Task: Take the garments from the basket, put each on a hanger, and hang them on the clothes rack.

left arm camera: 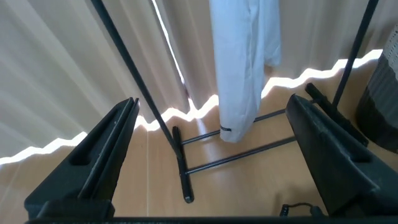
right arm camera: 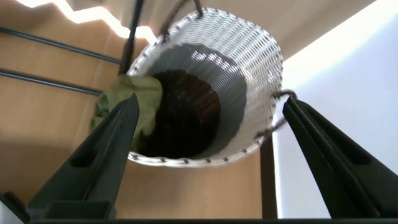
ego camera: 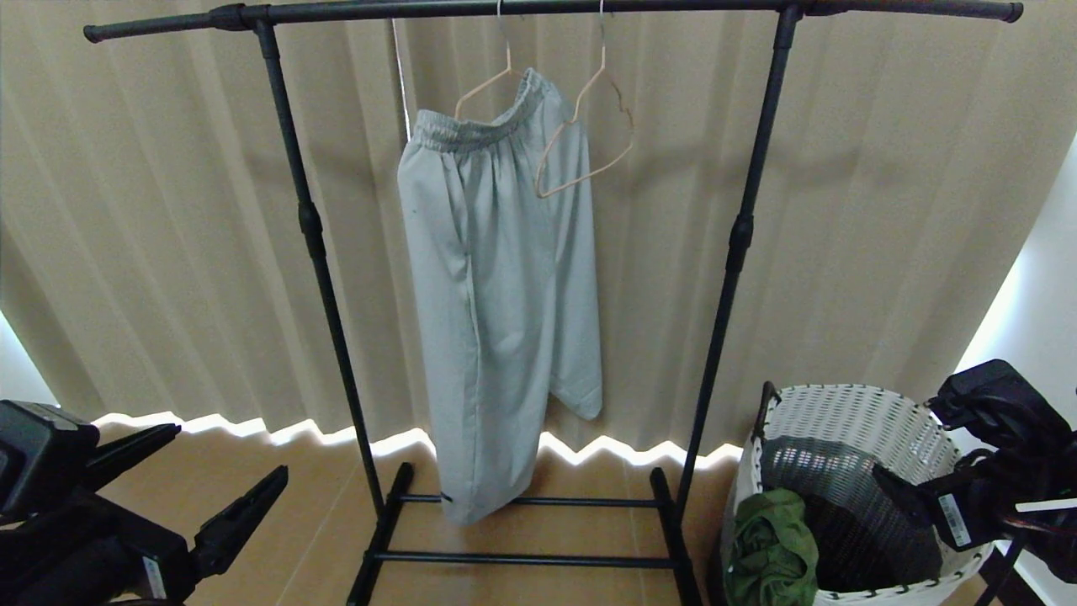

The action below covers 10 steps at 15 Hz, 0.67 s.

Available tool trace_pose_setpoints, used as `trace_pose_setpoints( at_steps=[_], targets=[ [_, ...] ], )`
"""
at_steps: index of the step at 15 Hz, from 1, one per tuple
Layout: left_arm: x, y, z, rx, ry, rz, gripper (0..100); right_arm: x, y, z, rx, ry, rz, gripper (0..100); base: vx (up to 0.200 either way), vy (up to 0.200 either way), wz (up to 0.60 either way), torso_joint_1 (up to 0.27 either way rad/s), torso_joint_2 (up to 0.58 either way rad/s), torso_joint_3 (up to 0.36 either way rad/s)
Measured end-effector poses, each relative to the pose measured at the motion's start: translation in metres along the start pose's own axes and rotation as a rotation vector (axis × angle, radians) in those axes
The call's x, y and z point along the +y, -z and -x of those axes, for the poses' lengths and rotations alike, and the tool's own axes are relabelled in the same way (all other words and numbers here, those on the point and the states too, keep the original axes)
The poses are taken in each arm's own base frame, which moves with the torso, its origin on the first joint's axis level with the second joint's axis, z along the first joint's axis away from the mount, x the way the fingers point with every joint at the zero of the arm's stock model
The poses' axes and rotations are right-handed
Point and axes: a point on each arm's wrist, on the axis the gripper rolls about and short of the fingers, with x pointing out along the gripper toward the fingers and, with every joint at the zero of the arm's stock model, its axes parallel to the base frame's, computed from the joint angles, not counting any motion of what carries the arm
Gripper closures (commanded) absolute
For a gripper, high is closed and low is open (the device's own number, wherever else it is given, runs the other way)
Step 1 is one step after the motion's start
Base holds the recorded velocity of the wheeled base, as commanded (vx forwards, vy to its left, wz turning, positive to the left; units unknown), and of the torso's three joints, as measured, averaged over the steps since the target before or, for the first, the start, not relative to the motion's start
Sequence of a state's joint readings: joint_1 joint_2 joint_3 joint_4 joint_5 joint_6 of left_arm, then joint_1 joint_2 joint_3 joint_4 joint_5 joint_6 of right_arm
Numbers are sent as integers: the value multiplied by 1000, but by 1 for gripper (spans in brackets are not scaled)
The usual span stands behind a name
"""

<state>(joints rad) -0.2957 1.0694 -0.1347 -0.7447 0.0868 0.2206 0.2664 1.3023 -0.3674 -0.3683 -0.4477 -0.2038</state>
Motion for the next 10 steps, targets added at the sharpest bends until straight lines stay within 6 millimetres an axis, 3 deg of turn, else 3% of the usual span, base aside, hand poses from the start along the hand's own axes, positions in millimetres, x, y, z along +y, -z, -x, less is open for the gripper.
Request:
trace_pose_setpoints(
  at_steps=[4,10],
  targets=[
    [-1,0,0,-6,34,1,0,0,1,-1,4,-1,2,0,200,0,0,7,5,2],
    [-3,0,0,-8,49,1,0,8,15,-10,84,-26,39,0,0,0,0,0,0,0]
  ],
)
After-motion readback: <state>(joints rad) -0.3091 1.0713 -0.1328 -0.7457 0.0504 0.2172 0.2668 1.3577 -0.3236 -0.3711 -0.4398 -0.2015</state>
